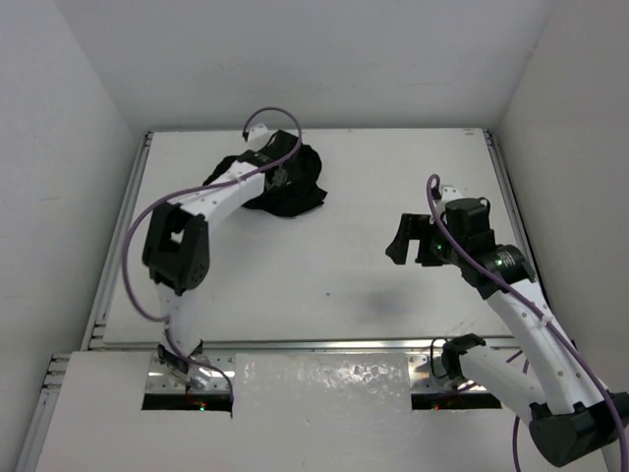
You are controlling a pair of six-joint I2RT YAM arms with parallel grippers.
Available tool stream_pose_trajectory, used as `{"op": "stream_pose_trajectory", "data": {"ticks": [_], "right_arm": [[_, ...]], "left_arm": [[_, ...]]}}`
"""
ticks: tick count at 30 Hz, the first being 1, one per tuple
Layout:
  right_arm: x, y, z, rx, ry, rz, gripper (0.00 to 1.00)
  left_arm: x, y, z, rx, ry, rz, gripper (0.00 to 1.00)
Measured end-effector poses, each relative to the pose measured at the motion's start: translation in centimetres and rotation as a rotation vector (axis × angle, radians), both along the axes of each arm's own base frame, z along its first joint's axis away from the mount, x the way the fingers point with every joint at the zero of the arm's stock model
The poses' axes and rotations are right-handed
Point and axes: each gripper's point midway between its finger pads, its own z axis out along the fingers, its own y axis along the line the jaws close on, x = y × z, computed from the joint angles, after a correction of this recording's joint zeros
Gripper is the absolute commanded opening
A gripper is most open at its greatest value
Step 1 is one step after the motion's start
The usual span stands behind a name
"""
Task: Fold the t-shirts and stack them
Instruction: Flatten out the tshirt
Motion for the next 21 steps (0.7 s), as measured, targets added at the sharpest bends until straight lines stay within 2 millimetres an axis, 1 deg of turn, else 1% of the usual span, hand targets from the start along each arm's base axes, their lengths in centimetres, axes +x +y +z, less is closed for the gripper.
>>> {"op": "stream_pose_trajectory", "data": {"ticks": [2, 3, 5, 7, 8, 10, 11, 12, 15, 17, 19, 20, 21], "right_arm": [[-0.1, 0.4, -0.5, 0.014, 0.013, 0.018, 0.99], [-0.2, 0.6, -0.7, 0.021, 0.017, 0.026, 0.99], [-0.2, 1.0, -1.2, 0.035, 0.023, 0.039, 0.99], [-0.3, 1.3, -1.7, 0.046, 0.033, 0.054, 0.99], [-0.4, 1.4, -2.0, 0.05, 0.042, 0.061, 0.99], [-0.5, 1.6, -2.5, 0.053, 0.058, 0.069, 0.99], [-0.5, 1.6, -2.6, 0.053, 0.063, 0.071, 0.99], [-0.5, 1.7, -2.8, 0.054, 0.066, 0.073, 0.99], [-0.3, 1.9, -3.0, 0.062, 0.063, 0.08, 0.99], [-0.2, 2.1, -3.1, 0.068, 0.063, 0.086, 0.99], [0.0, 2.3, -3.2, 0.073, 0.066, 0.092, 0.99], [0.0, 2.5, -3.4, 0.076, 0.07, 0.096, 0.99], [0.1, 2.6, -3.5, 0.079, 0.074, 0.101, 0.99]], "left_arm": [[2.9, -0.3, -0.4, 0.036, -0.019, 0.025, 0.91], [4.1, -0.5, -0.7, 0.055, -0.023, 0.031, 0.89], [5.6, -0.5, -1.7, 0.099, -0.024, 0.039, 0.84], [6.3, -0.1, -2.7, 0.145, -0.009, 0.04, 0.83], [6.5, 0.2, -3.3, 0.164, 0.003, 0.043, 0.78], [7.0, 0.8, -4.1, 0.187, 0.021, 0.047, 0.76], [7.3, 1.2, -4.5, 0.195, 0.026, 0.052, 0.57], [7.5, 1.7, -4.9, 0.2, 0.031, 0.06, 0.48], [8.1, 3.6, -5.7, 0.22, 0.05, 0.067, 0.47], [8.8, 4.5, -5.6, 0.218, 0.039, 0.073, 0.49], [9.6, 5.3, -5.4, 0.214, 0.023, 0.074, 0.48], [9.9, 5.6, -5.3, 0.21, 0.015, 0.072, 0.46], [10.3, 5.8, -5.3, 0.203, 0.007, 0.069, 0.35]]}}
